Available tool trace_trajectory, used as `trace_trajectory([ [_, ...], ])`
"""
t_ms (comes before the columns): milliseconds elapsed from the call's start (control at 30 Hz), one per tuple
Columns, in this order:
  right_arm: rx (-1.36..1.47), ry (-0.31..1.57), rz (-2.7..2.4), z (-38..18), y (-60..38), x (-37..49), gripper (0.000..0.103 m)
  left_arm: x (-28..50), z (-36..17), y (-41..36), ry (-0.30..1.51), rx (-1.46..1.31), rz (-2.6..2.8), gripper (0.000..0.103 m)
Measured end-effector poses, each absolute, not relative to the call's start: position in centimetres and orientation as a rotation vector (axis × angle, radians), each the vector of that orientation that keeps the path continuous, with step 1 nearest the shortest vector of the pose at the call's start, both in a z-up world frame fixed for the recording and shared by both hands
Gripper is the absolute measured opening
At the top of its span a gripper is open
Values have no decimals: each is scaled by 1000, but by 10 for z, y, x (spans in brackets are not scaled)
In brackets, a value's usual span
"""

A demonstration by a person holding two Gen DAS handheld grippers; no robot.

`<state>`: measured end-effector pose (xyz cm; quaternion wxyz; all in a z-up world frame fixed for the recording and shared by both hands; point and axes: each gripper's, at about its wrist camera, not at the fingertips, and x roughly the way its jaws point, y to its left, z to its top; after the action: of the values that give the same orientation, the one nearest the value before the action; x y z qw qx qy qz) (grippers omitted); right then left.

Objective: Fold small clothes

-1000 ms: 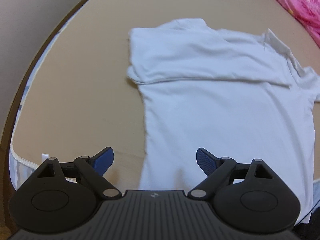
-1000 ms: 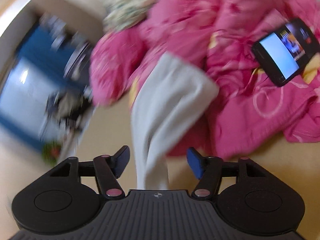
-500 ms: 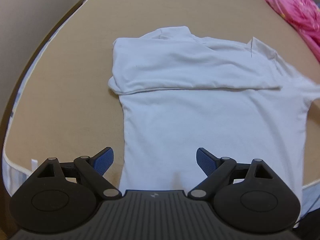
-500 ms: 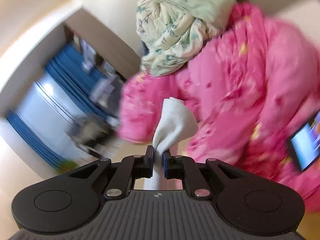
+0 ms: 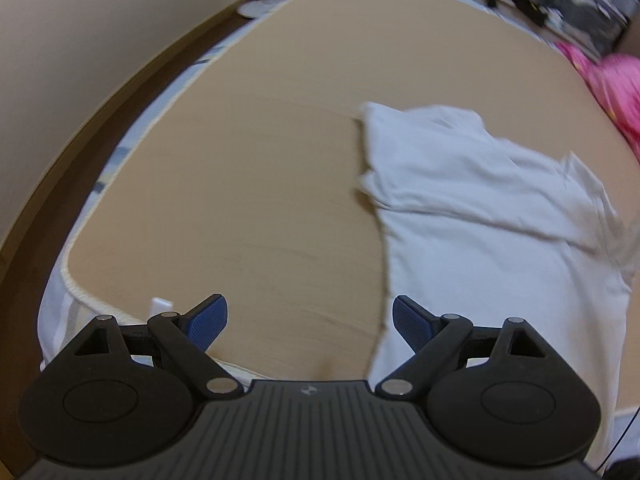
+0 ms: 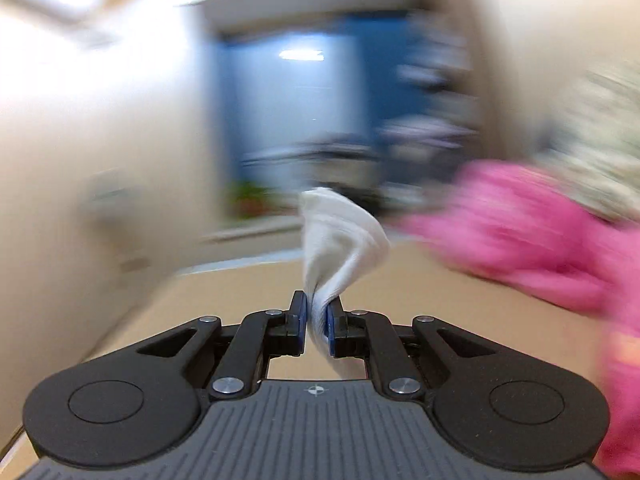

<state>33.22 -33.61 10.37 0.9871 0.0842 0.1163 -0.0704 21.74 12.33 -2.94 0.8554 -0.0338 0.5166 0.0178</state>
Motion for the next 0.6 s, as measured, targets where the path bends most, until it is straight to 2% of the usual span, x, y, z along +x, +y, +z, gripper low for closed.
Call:
trace_trajectory([
  [33, 152, 232, -43, 96, -290, 336, 20, 218, -29, 131, 1083, -88, 48, 93],
  [67, 148, 248, 27, 86, -256, 338, 46, 219, -29, 138, 1081, -100, 56, 93],
  [133, 127, 397, 178, 47, -192, 343, 82, 220, -30, 150, 1083, -112, 76, 93],
  [167, 102, 488, 225, 25, -169, 341, 78, 219, -30, 155, 1082, -113, 84, 93],
  [300, -17, 644, 248, -42, -155, 291, 78, 218, -39, 166, 1091, -104, 94, 93],
  [600, 133, 759, -181, -80, -329, 194, 78, 230, -40, 114, 1097, -69, 19, 93],
])
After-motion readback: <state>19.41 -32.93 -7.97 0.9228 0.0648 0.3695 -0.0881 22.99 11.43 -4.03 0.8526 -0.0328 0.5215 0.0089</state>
